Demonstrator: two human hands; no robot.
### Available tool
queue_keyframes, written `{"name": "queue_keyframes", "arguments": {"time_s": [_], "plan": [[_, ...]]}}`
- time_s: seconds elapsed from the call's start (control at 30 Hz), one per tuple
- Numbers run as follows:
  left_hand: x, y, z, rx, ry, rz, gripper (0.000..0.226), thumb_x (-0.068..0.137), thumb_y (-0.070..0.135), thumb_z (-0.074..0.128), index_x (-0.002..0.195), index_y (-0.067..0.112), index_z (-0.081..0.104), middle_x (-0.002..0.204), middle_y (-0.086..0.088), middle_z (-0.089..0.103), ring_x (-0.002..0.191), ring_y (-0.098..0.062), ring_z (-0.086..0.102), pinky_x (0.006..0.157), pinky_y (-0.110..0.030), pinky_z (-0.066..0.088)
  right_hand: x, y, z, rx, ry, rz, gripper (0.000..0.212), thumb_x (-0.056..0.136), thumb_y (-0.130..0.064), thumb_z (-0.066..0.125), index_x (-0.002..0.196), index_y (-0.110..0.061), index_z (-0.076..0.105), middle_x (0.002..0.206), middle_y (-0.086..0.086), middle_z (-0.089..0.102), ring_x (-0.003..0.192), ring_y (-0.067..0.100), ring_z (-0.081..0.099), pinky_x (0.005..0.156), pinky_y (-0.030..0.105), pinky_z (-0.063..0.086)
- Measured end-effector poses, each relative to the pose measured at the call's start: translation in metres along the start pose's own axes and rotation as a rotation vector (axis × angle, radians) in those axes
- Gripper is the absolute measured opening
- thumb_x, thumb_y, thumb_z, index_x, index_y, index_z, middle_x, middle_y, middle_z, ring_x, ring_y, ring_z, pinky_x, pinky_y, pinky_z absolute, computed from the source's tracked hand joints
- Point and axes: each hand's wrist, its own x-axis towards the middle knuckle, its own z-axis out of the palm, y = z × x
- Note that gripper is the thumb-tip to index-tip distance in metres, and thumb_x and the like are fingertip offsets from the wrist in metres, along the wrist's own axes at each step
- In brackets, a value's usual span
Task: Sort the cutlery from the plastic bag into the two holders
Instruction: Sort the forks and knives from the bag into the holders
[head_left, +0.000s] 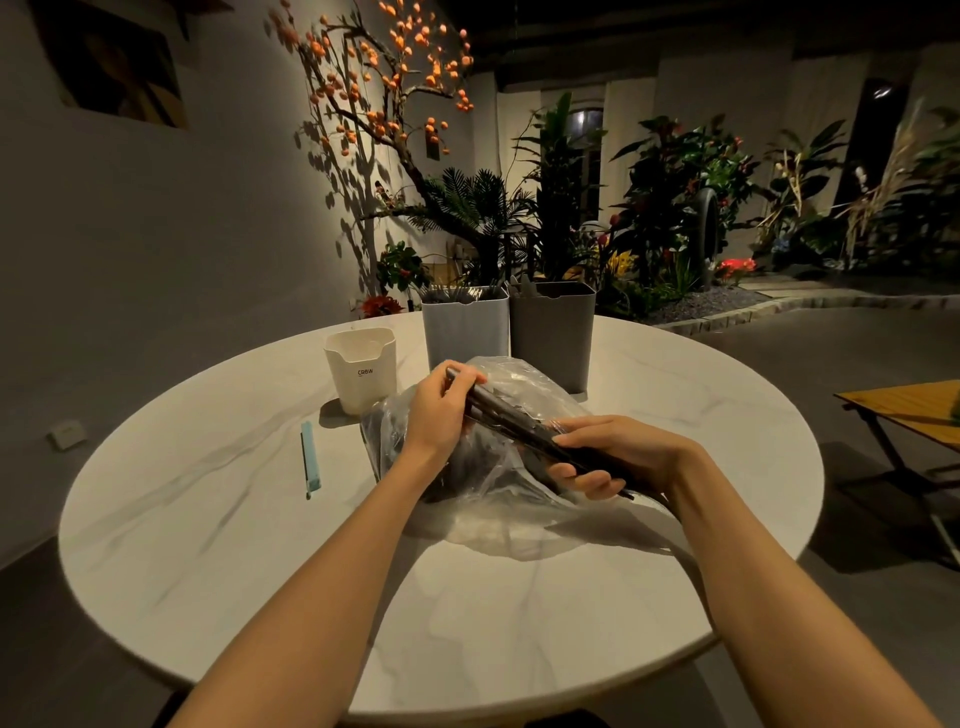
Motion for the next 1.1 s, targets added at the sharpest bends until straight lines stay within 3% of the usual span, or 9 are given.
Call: {"name": "queue_keyframes", "arguments": {"time_s": [0.1, 0.27, 0.33, 0.43, 0.63, 0.77, 0.97, 1.1], "plan": [[-0.001, 0.011, 0.001, -0.094, 0.036, 0.010, 0.031, 0.102, 0.022, 0.041, 0.076, 0.016, 0.058, 0.076, -0.005, 0.056, 0.070, -0.014, 0.057, 0.057, -0.024, 0.051, -0.001, -0.002, 0.004, 0.035, -0.041, -0.025, 0.027, 0.102, -0.015, 0.034, 0.120, -0.013, 0.053, 0.075, 0.008, 0.045, 0.050, 0.007, 0.038, 0.040, 0.014, 0.030], [-0.003, 0.012, 0.000, -0.025, 0.082, -0.015, 0.039, 0.105, 0.025, 0.033, 0.076, 0.016, 0.057, 0.078, -0.004, 0.053, 0.075, -0.011, 0.055, 0.065, -0.024, 0.054, 0.001, -0.002, 0.008, -0.048, 0.045, -0.057, 0.027, 0.102, -0.023, 0.033, 0.121, -0.012, 0.049, 0.075, 0.008, 0.047, 0.049, 0.006, 0.039, 0.039, 0.013, 0.034], [-0.001, 0.011, -0.003, -0.062, 0.034, -0.085, 0.035, 0.104, 0.021, 0.035, 0.078, 0.015, 0.057, 0.081, -0.005, 0.052, 0.075, -0.011, 0.053, 0.052, -0.017, 0.050, 0.002, -0.001, 0.005, -0.069, 0.050, -0.064, 0.028, 0.103, -0.024, 0.034, 0.123, -0.011, 0.047, 0.076, 0.008, 0.048, 0.049, 0.007, 0.040, 0.040, 0.013, 0.035], [0.001, 0.011, -0.010, -0.246, -0.077, -0.199, 0.031, 0.101, 0.020, 0.038, 0.084, 0.010, 0.063, 0.082, -0.009, 0.056, 0.069, -0.015, 0.054, 0.044, -0.017, 0.043, 0.003, 0.000, 0.000, -0.079, 0.072, -0.073, 0.029, 0.103, -0.024, 0.034, 0.127, -0.010, 0.044, 0.078, 0.008, 0.049, 0.050, 0.007, 0.041, 0.041, 0.014, 0.036], [0.002, 0.012, -0.016, -0.362, -0.168, -0.224, 0.032, 0.102, 0.019, 0.038, 0.089, 0.008, 0.065, 0.089, -0.014, 0.058, 0.074, -0.017, 0.057, 0.052, -0.020, 0.049, 0.002, -0.001, -0.001, -0.088, 0.094, -0.077, 0.030, 0.102, -0.025, 0.036, 0.127, -0.012, 0.045, 0.077, 0.008, 0.048, 0.051, 0.007, 0.040, 0.042, 0.014, 0.034], [0.003, 0.008, -0.019, -0.358, -0.283, -0.275, 0.030, 0.102, 0.019, 0.036, 0.087, 0.006, 0.059, 0.087, -0.017, 0.053, 0.063, -0.016, 0.054, 0.048, -0.021, 0.047, 0.000, -0.001, 0.002, -0.076, 0.080, -0.055, 0.027, 0.100, -0.028, 0.039, 0.120, -0.013, 0.049, 0.076, 0.006, 0.044, 0.052, 0.007, 0.036, 0.043, 0.014, 0.028], [0.004, 0.010, -0.020, 0.002, -0.350, -0.195, 0.032, 0.102, 0.013, 0.025, 0.087, 0.009, 0.053, 0.069, -0.011, 0.054, 0.047, -0.011, 0.048, 0.039, -0.017, 0.035, 0.000, -0.003, 0.009, -0.113, 0.109, 0.006, 0.031, 0.098, -0.033, 0.037, 0.116, -0.011, 0.049, 0.069, 0.003, 0.041, 0.047, 0.005, 0.030, 0.040, 0.011, 0.028], [0.003, 0.011, -0.017, 0.092, -0.318, -0.132, 0.036, 0.103, 0.017, 0.029, 0.077, 0.012, 0.053, 0.062, -0.004, 0.047, 0.045, -0.005, 0.044, 0.040, -0.014, 0.031, -0.001, -0.005, 0.015, -0.171, 0.094, -0.006, 0.030, 0.094, -0.036, 0.038, 0.098, -0.022, 0.064, 0.067, 0.002, 0.038, 0.047, 0.004, 0.029, 0.041, 0.011, 0.027]]}}
